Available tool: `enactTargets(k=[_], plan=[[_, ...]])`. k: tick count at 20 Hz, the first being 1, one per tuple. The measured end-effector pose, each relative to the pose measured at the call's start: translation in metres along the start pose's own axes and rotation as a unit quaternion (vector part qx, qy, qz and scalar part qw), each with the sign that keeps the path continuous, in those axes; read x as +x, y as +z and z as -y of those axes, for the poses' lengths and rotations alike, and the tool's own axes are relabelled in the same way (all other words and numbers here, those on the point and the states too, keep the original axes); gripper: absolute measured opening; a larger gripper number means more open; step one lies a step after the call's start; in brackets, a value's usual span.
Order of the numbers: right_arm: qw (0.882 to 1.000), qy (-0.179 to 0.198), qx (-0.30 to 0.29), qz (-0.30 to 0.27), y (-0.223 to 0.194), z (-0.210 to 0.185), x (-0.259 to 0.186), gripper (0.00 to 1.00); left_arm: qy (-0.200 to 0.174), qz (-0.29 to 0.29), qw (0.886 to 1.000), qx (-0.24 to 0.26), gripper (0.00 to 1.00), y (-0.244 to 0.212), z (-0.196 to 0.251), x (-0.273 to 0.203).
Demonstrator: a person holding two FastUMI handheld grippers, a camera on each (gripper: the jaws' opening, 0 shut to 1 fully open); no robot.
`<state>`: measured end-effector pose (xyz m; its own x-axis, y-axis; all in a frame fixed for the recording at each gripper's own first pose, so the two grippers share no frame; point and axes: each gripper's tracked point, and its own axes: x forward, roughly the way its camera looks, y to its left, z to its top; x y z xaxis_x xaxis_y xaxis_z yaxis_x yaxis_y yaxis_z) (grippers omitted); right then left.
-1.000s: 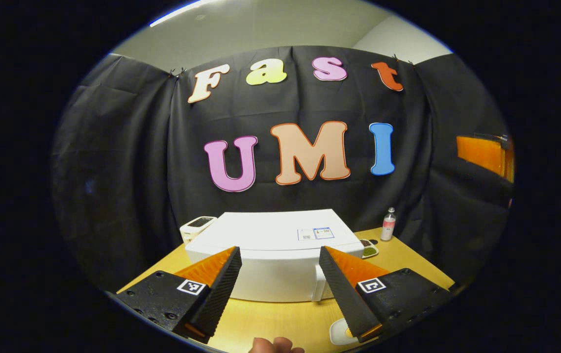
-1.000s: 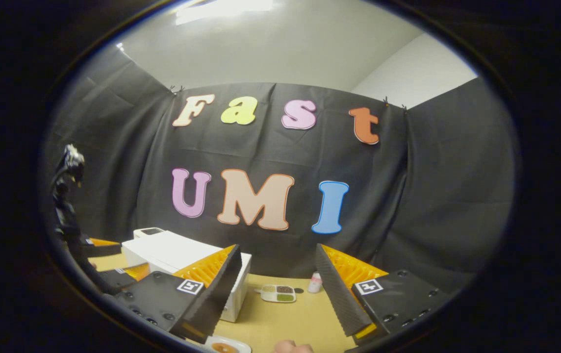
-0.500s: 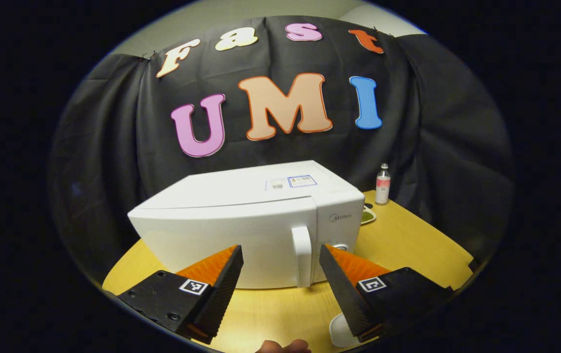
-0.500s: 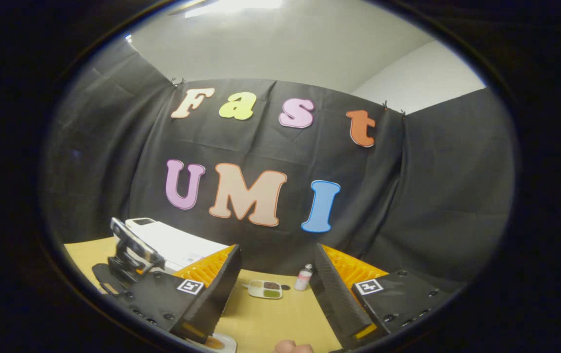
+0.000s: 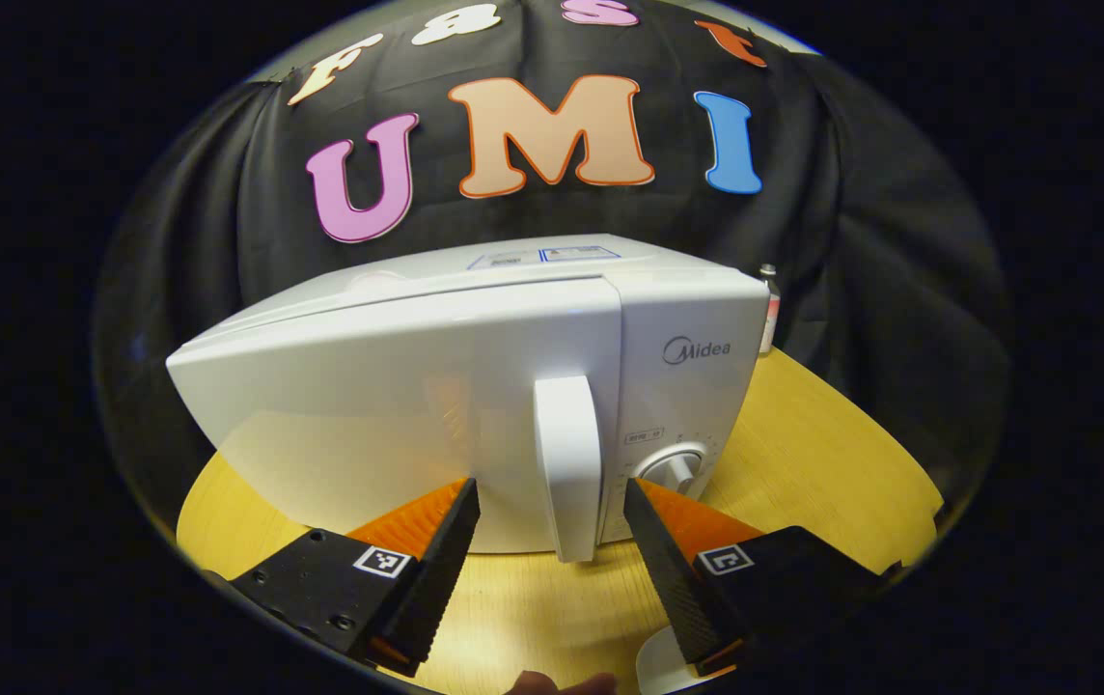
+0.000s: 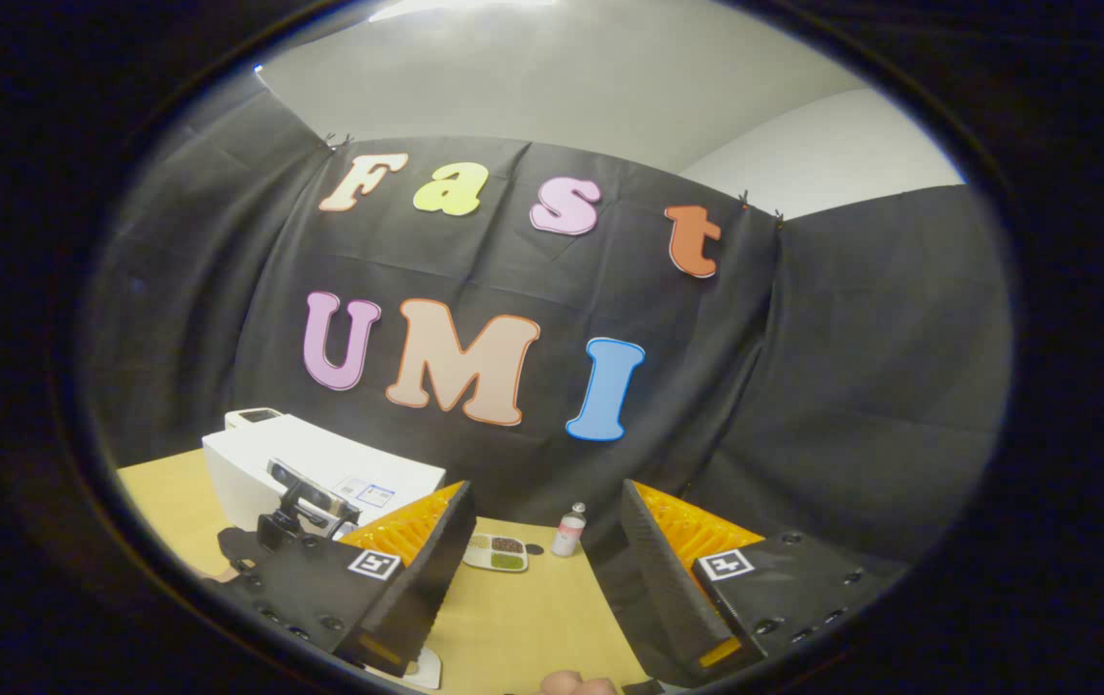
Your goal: Open the microwave oven with the left hand, put the food in, and close the microwave oven.
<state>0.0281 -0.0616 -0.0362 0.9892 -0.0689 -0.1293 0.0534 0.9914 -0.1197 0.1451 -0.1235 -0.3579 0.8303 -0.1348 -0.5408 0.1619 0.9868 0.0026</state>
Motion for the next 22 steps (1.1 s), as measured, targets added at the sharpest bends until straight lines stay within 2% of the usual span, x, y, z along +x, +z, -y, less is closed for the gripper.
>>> enactTargets(k=[3, 5, 6, 7, 8, 13, 18, 22], plan=[[1.0, -0.002, -0.012, -0.001, 0.001, -0.001, 0.001, 0.97, -0.008, 0.0, 1.0, -0.002, 0.87, -0.003, 0.005, 0.004], [1.0, 0.001, -0.015, 0.0, 0.002, -0.004, 0.002, 0.97, -0.005, 0.001, 1.0, 0.002, 0.76, -0.004, 0.005, 0.005], [1.0, 0.002, -0.017, 0.0, 0.002, -0.006, 0.003, 0.97, 0.004, -0.004, 1.0, 0.006, 0.65, -0.007, 0.002, 0.006], [1.0, 0.002, -0.019, -0.001, 0.001, -0.006, 0.003, 0.97, -0.01, -0.011, 1.0, 0.007, 0.5, -0.011, 0.012, 0.01], [1.0, 0.002, -0.021, -0.003, 0.0, -0.007, 0.003, 0.97, -0.011, -0.013, 1.0, 0.011, 0.29, -0.011, 0.011, 0.012], [1.0, 0.004, -0.023, -0.006, -0.001, -0.01, 0.003, 0.95, -0.032, 0.011, 0.999, -0.015, 0.14, -0.008, 0.01, 0.006], [1.0, 0.004, -0.026, -0.006, 0.001, -0.01, 0.003, 0.97, -0.025, 0.013, 1.0, -0.011, 0.05, -0.007, 0.01, 0.007], [1.0, 0.002, -0.023, -0.005, 0.002, -0.009, 0.003, 0.97, -0.044, 0.011, 0.999, -0.011, 0.01, -0.007, 0.011, 0.006]])
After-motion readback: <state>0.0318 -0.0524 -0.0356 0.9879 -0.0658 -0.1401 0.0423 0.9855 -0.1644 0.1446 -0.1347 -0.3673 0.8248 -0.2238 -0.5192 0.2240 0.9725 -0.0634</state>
